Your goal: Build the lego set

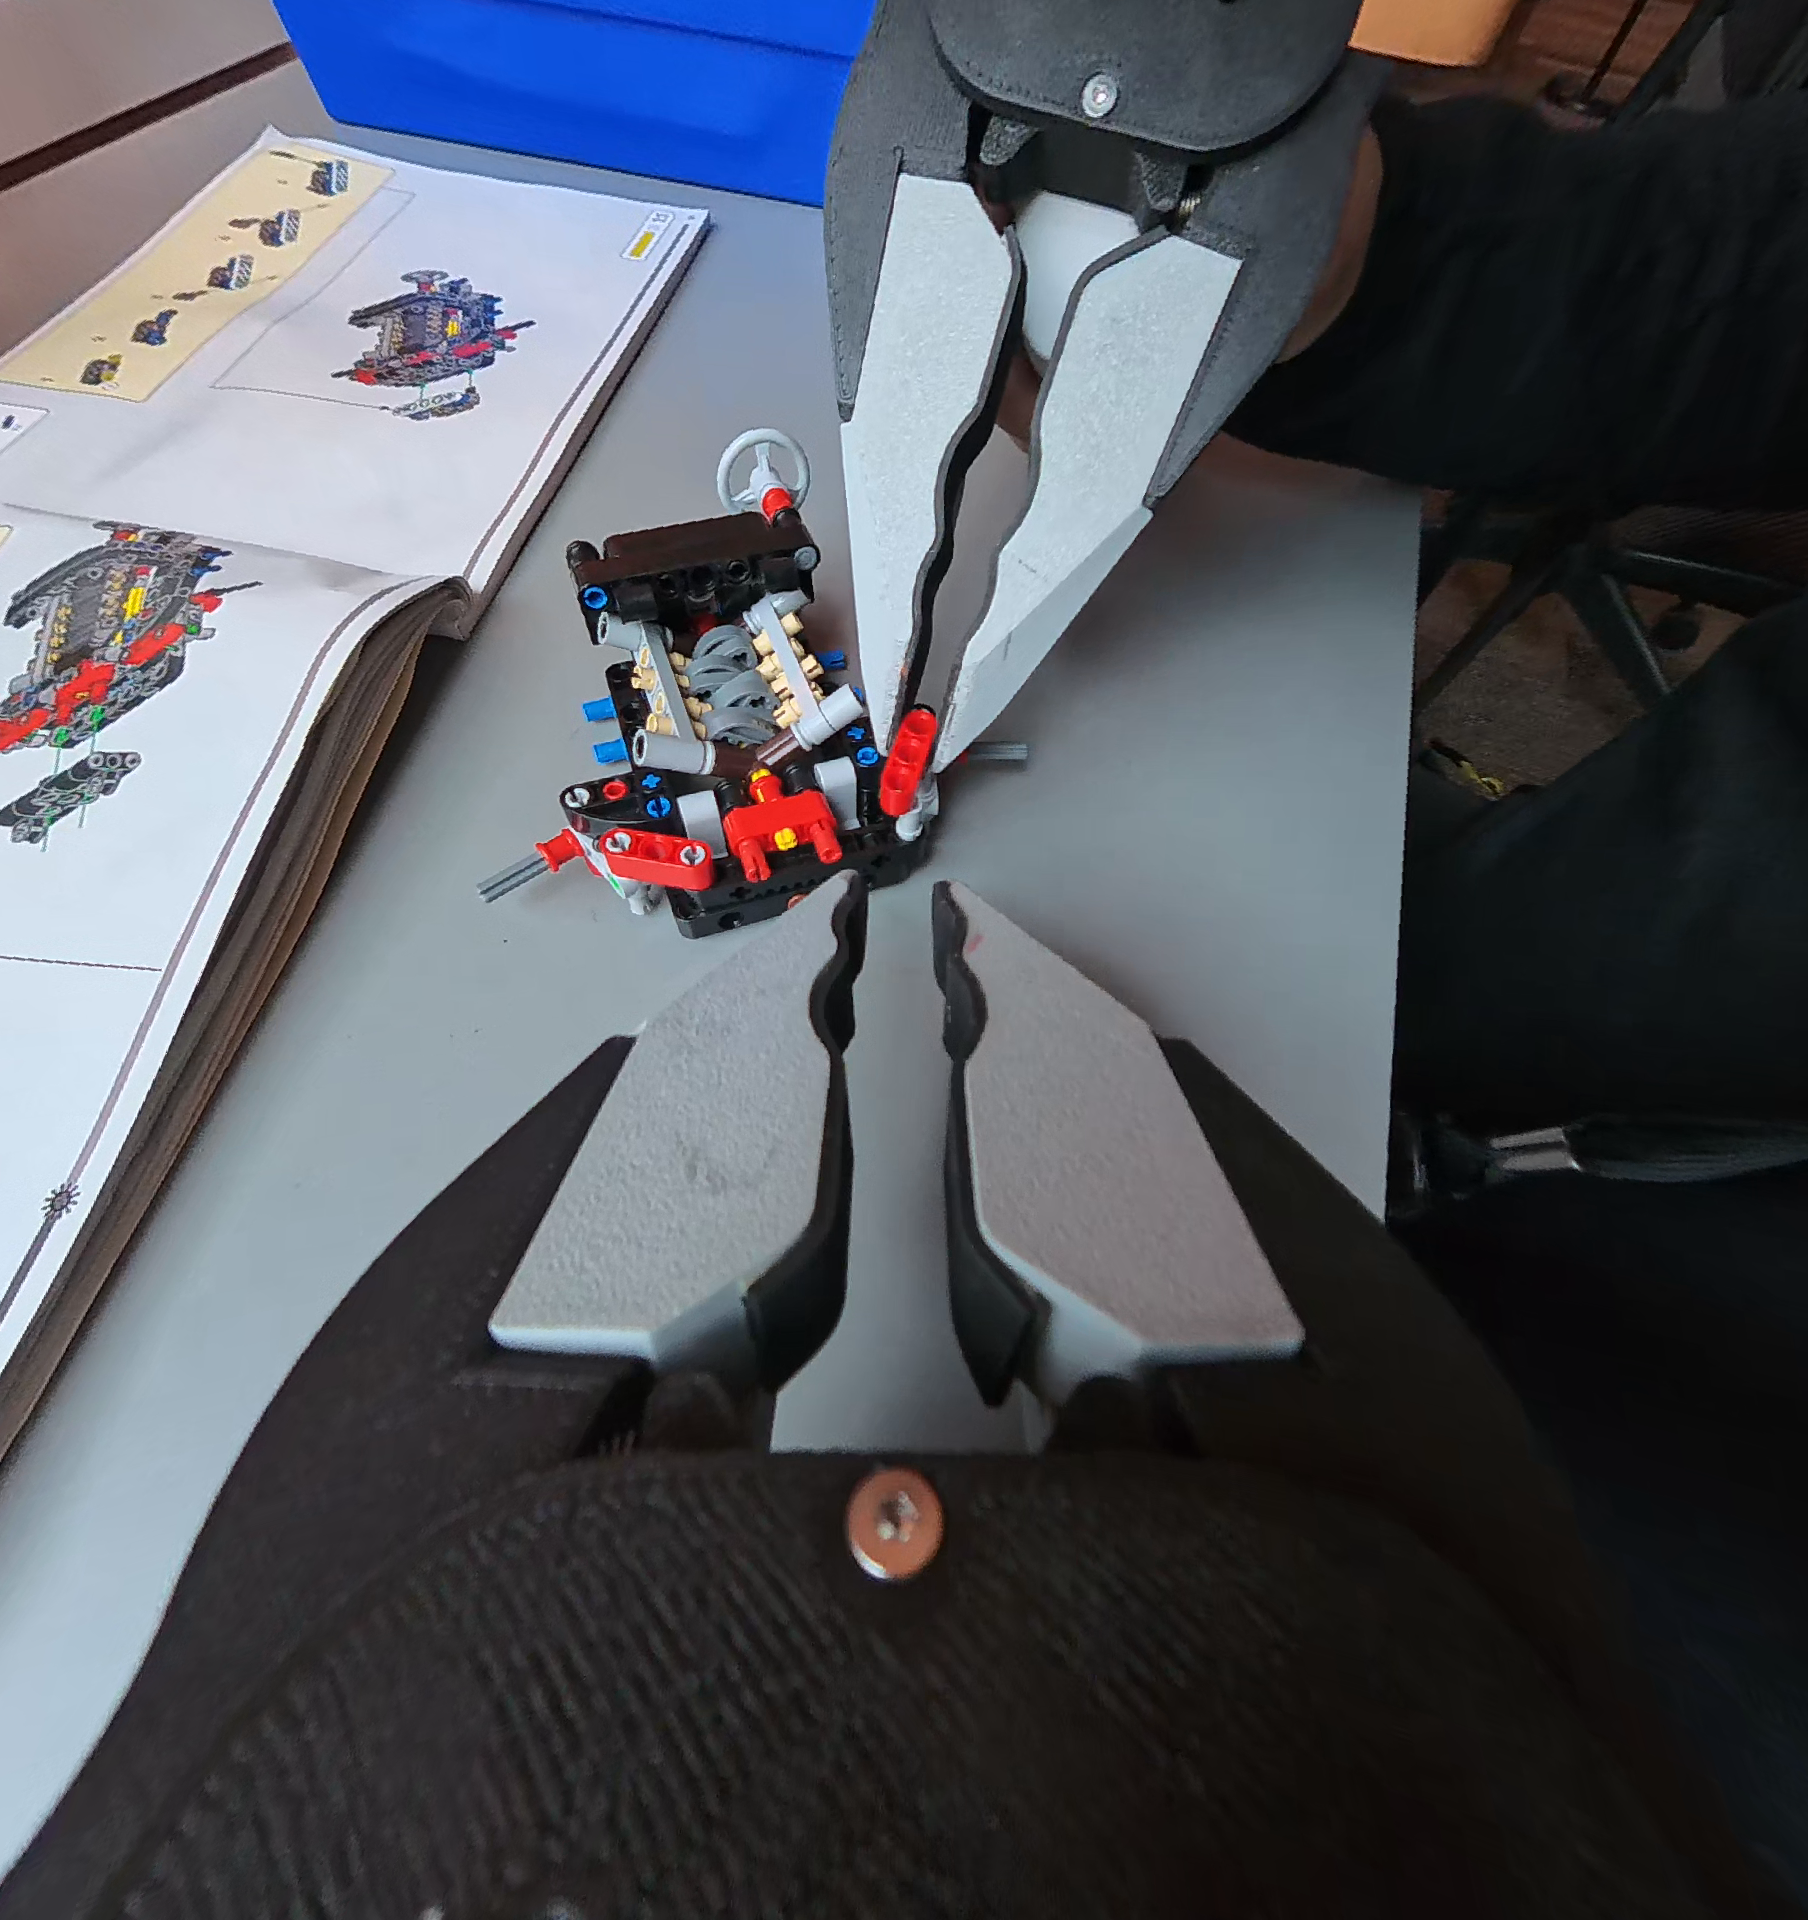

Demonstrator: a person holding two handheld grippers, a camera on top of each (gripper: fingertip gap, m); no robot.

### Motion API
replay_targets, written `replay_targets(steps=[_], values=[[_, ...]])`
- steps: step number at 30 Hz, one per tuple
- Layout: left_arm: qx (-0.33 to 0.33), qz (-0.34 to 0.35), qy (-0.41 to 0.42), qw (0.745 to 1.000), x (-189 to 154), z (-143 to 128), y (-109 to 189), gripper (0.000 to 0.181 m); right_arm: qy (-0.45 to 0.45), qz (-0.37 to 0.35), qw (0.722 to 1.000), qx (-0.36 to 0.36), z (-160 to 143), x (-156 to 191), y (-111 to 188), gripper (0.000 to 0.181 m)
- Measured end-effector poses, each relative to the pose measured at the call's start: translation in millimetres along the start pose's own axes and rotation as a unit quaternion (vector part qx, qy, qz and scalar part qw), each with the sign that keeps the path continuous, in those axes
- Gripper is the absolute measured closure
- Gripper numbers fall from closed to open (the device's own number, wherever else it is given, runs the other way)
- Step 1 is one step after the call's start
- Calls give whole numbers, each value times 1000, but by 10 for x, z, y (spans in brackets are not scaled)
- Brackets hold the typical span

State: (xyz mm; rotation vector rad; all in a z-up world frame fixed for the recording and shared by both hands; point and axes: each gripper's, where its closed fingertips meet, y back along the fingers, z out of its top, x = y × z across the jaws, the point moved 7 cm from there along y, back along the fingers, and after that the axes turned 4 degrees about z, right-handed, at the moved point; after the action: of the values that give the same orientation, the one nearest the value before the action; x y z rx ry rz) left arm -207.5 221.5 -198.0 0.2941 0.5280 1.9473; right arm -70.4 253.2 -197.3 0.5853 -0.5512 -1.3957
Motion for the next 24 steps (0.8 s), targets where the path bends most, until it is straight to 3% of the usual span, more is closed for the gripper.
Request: replay_targets(steps=[16,24], values=[[-24,-9,19,999,36,20,51,176,-18,-2,999,-43,-8,-33,149,177],[20,-6,7,1000,13,-21,-41,174,-8,-8,999,-30,-21,-8,149,177]])
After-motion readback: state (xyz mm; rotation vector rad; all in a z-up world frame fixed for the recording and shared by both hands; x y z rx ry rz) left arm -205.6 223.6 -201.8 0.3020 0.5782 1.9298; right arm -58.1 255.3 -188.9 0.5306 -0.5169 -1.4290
